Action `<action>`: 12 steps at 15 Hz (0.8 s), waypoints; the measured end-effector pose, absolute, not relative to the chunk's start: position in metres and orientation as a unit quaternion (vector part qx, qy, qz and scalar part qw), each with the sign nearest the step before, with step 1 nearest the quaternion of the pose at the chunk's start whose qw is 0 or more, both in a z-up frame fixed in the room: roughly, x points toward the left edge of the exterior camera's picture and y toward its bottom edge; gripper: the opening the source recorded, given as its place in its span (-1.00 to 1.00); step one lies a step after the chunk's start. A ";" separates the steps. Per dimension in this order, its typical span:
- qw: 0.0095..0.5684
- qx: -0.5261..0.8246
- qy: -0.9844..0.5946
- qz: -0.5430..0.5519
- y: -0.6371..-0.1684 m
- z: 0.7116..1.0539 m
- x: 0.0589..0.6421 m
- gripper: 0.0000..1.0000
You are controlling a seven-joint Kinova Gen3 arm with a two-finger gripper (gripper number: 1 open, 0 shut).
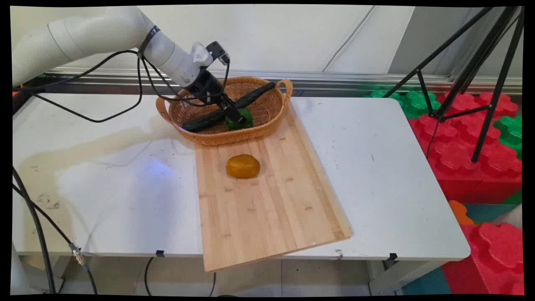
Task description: Pick up the potato from the cutting board
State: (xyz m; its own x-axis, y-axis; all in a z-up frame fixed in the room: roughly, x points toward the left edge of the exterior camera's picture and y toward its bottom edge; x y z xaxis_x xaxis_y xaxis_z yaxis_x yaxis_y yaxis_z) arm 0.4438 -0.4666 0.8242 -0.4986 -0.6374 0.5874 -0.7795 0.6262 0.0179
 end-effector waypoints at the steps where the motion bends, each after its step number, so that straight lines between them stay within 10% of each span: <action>1: 0.284 0.413 -0.856 0.127 -0.467 0.825 0.445 1.00; 12: 0.316 0.414 -0.841 0.143 -0.444 0.865 0.456 1.00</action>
